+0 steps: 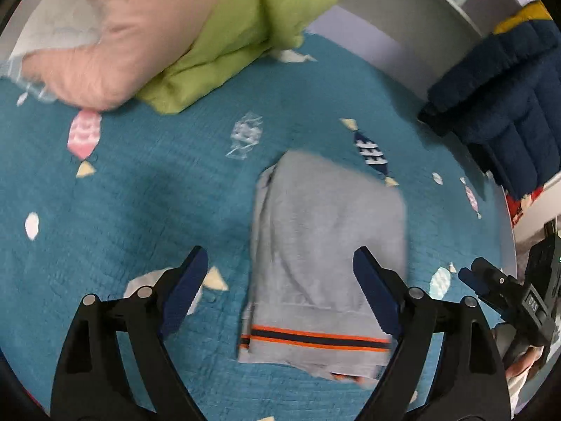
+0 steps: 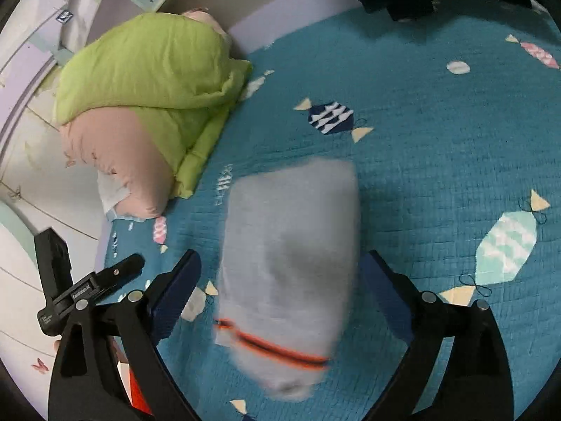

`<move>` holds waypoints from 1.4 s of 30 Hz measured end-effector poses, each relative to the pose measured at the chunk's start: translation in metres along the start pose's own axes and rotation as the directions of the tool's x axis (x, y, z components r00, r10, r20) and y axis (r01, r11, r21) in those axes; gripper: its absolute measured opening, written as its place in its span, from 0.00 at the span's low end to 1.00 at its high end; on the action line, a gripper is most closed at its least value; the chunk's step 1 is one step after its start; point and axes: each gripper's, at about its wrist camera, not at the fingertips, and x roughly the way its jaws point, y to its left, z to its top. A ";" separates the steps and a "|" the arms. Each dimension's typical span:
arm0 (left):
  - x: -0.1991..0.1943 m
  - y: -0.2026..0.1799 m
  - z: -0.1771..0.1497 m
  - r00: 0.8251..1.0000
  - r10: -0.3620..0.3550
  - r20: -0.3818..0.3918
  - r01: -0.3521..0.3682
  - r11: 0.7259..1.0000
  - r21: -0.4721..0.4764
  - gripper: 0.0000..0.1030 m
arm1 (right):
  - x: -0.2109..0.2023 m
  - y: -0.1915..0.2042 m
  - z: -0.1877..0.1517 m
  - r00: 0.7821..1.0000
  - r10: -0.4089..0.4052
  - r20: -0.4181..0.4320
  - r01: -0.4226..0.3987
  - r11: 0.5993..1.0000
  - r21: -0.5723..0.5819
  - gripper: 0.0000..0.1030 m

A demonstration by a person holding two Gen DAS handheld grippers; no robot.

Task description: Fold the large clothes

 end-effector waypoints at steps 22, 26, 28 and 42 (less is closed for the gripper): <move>0.082 -0.061 -0.101 0.999 -0.013 0.034 0.000 0.935 0.354 0.17 | 0.086 0.027 -0.077 0.996 -0.070 -0.060 0.054 0.969 -0.243 0.15; 0.076 -0.054 -0.101 0.998 0.047 0.040 -0.058 0.937 0.343 0.17 | 0.069 0.023 -0.090 0.994 -0.098 -0.054 0.078 0.953 -0.293 0.15; 0.075 -0.046 -0.107 0.996 0.078 0.042 -0.087 0.937 0.338 0.17 | 0.065 0.019 -0.093 0.993 -0.096 -0.063 0.075 0.957 -0.280 0.15; 0.049 -0.033 -0.094 0.993 0.083 0.080 -0.105 0.941 0.322 0.18 | 0.032 0.004 -0.070 0.994 -0.108 0.023 0.111 0.972 -0.208 0.20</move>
